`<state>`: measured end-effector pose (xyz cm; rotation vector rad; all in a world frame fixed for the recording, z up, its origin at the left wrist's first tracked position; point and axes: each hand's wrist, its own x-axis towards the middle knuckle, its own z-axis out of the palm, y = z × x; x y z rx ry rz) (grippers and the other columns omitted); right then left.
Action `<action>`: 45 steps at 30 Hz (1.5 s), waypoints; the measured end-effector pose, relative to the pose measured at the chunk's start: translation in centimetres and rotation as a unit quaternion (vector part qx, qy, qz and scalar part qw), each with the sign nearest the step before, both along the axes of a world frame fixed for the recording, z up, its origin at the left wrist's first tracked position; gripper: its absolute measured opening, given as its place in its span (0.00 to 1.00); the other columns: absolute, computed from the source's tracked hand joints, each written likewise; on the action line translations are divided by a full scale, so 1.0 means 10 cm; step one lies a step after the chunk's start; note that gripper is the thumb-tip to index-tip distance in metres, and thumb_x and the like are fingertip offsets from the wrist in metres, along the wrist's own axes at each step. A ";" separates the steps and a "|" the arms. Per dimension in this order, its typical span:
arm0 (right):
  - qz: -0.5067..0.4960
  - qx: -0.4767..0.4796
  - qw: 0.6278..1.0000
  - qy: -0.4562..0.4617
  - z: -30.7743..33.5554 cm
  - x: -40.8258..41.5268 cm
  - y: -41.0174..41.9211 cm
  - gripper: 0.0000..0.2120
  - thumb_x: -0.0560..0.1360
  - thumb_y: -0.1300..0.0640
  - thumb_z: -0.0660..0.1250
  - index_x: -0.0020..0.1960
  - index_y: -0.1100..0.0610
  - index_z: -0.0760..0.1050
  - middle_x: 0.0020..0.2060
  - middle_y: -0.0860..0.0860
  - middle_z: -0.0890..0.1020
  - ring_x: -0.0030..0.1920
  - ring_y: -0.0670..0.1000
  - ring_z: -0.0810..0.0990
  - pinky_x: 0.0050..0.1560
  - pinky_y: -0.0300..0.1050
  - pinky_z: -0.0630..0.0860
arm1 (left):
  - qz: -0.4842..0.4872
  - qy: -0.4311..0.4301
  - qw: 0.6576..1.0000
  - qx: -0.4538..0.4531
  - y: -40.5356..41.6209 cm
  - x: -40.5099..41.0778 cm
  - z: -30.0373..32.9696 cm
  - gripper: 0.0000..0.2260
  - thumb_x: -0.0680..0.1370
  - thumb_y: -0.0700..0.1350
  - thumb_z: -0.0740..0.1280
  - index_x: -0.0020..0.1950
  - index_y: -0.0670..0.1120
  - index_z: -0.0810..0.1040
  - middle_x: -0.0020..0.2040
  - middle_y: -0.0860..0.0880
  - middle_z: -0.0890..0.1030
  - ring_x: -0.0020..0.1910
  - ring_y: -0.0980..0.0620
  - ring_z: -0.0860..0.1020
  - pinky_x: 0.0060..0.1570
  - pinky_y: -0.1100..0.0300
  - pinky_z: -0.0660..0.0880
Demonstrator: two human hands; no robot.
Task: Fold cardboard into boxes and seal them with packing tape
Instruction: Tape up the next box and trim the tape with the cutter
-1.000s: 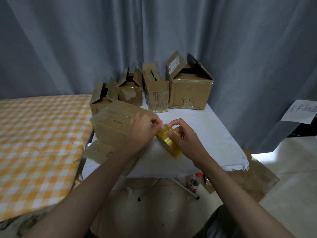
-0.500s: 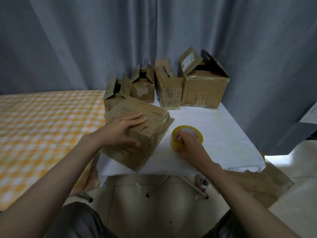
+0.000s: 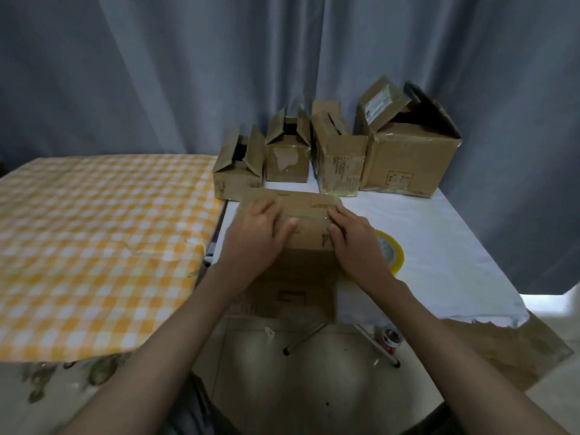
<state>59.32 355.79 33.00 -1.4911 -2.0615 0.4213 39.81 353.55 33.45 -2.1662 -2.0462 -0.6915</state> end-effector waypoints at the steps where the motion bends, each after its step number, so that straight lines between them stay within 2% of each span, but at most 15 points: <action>1: 0.000 0.004 1.000 0.006 -0.01 -0.01 -0.01 0.20 0.85 0.56 0.56 0.76 0.58 0.67 0.77 0.54 0.66 0.73 0.57 0.67 0.72 0.47 0.62 | 0.029 -0.006 0.999 -0.024 0.02 -0.11 -0.01 0.30 0.82 0.62 0.53 0.76 0.44 0.66 0.75 0.45 0.67 0.74 0.47 0.65 0.71 0.53 0.62; 4: 0.003 0.008 1.000 0.026 -0.05 -0.06 -0.03 0.21 0.85 0.58 0.55 0.77 0.60 0.65 0.78 0.55 0.63 0.73 0.57 0.69 0.71 0.44 0.63 | 0.050 -0.074 0.991 -0.101 0.03 -0.26 -0.07 0.32 0.84 0.58 0.53 0.80 0.39 0.53 0.81 0.43 0.53 0.79 0.47 0.53 0.76 0.55 0.50; 8: -0.009 0.000 0.998 0.057 -0.06 -0.09 -0.04 0.21 0.85 0.58 0.56 0.77 0.59 0.64 0.79 0.54 0.62 0.73 0.56 0.69 0.68 0.41 0.63 | 0.054 -0.130 0.982 -0.129 0.01 -0.25 -0.01 0.32 0.84 0.56 0.54 0.81 0.39 0.48 0.81 0.42 0.49 0.78 0.44 0.57 0.72 0.52 0.59; 15: 0.021 0.000 0.996 0.088 -0.05 -0.21 -0.03 0.20 0.84 0.60 0.57 0.76 0.60 0.67 0.77 0.55 0.65 0.74 0.54 0.67 0.63 0.27 0.54 | 0.085 -0.113 0.986 -0.090 -0.20 -0.38 0.02 0.30 0.83 0.55 0.56 0.78 0.39 0.53 0.77 0.41 0.59 0.71 0.40 0.67 0.63 0.49 0.68; 18: 0.054 -0.006 0.996 0.065 -0.06 -0.27 0.00 0.20 0.84 0.62 0.57 0.76 0.61 0.67 0.77 0.56 0.65 0.74 0.56 0.68 0.65 0.29 0.55 | 0.120 -0.110 0.972 -0.167 -0.28 -0.42 -0.04 0.31 0.84 0.54 0.53 0.80 0.39 0.48 0.80 0.38 0.50 0.76 0.36 0.58 0.71 0.45 0.62; 20: 0.068 -0.002 0.996 0.050 -0.06 -0.27 0.02 0.20 0.84 0.62 0.57 0.75 0.61 0.67 0.76 0.57 0.65 0.74 0.57 0.69 0.68 0.32 0.56 | 0.131 -0.013 0.979 -0.155 -0.31 -0.40 -0.08 0.29 0.84 0.55 0.48 0.80 0.40 0.48 0.80 0.38 0.46 0.79 0.37 0.48 0.75 0.42 0.52; 23: 0.089 0.013 0.996 0.014 -0.07 -0.23 0.04 0.19 0.84 0.60 0.56 0.75 0.60 0.69 0.77 0.56 0.65 0.72 0.59 0.71 0.72 0.43 0.63 | 0.030 0.055 0.994 -0.092 -0.24 -0.25 -0.06 0.28 0.84 0.58 0.44 0.81 0.45 0.48 0.82 0.44 0.44 0.80 0.44 0.41 0.77 0.44 0.44; 26: 0.105 0.021 0.994 -0.012 -0.07 -0.19 0.05 0.19 0.84 0.59 0.56 0.74 0.57 0.70 0.77 0.55 0.65 0.70 0.59 0.74 0.69 0.47 0.67 | -0.106 0.060 0.985 -0.120 -0.10 -0.02 -0.05 0.35 0.80 0.68 0.44 0.82 0.50 0.46 0.81 0.51 0.43 0.80 0.53 0.41 0.77 0.51 0.41; 30: 0.138 -0.052 0.986 0.083 0.08 -0.03 0.13 0.20 0.83 0.62 0.57 0.73 0.52 0.72 0.73 0.52 0.72 0.68 0.53 0.74 0.63 0.33 0.70 | -0.124 0.057 0.979 -0.149 -0.04 0.02 -0.11 0.42 0.73 0.74 0.40 0.81 0.51 0.44 0.82 0.52 0.44 0.80 0.56 0.43 0.79 0.52 0.44; 33: 0.089 -0.105 0.976 0.169 0.20 0.20 0.18 0.20 0.81 0.65 0.59 0.67 0.47 0.75 0.65 0.47 0.79 0.65 0.47 0.77 0.62 0.42 0.76 | -0.107 0.054 0.983 -0.141 -0.05 0.07 -0.11 0.45 0.72 0.76 0.38 0.82 0.51 0.45 0.82 0.52 0.45 0.80 0.54 0.45 0.78 0.52 0.43; 35: 0.042 -0.090 0.990 0.097 0.19 0.39 0.14 0.15 0.80 0.63 0.63 0.62 0.48 0.76 0.58 0.47 0.82 0.60 0.46 0.80 0.53 0.33 0.75 | -0.085 0.058 0.986 -0.129 -0.06 0.14 -0.13 0.45 0.71 0.75 0.37 0.82 0.50 0.46 0.82 0.51 0.46 0.80 0.53 0.46 0.77 0.53 0.43; 37: 0.018 -0.110 0.994 -0.015 0.12 0.55 0.06 0.12 0.76 0.56 0.70 0.59 0.51 0.77 0.53 0.49 0.83 0.55 0.50 0.81 0.45 0.33 0.73 | -0.070 0.064 0.988 -0.122 -0.07 0.19 -0.14 0.44 0.72 0.75 0.36 0.82 0.50 0.45 0.82 0.51 0.46 0.80 0.53 0.46 0.77 0.52 0.43; 40: 0.022 -0.165 0.972 -0.166 -0.02 0.69 -0.06 0.24 0.71 0.48 0.76 0.64 0.53 0.77 0.57 0.51 0.81 0.59 0.54 0.78 0.56 0.44 0.73 | -0.068 0.058 0.988 -0.128 -0.06 0.19 -0.14 0.43 0.73 0.74 0.37 0.81 0.50 0.45 0.82 0.51 0.45 0.80 0.53 0.45 0.77 0.52 0.42; 42: 0.020 -0.125 0.962 -0.242 -0.08 0.69 -0.12 0.21 0.72 0.48 0.74 0.64 0.51 0.78 0.60 0.51 0.81 0.62 0.55 0.76 0.61 0.48 0.70 | -0.066 0.045 0.988 -0.134 -0.05 0.21 -0.12 0.42 0.74 0.74 0.40 0.82 0.50 0.46 0.82 0.51 0.45 0.80 0.53 0.44 0.76 0.52 0.41; 45: 0.005 -0.052 0.974 -0.222 -0.10 0.70 -0.16 0.15 0.73 0.57 0.69 0.59 0.51 0.81 0.55 0.52 0.84 0.58 0.56 0.79 0.59 0.47 0.69 | -0.057 0.031 0.989 -0.137 -0.03 0.25 -0.06 0.40 0.77 0.71 0.49 0.81 0.49 0.49 0.82 0.50 0.48 0.80 0.52 0.47 0.74 0.53 0.40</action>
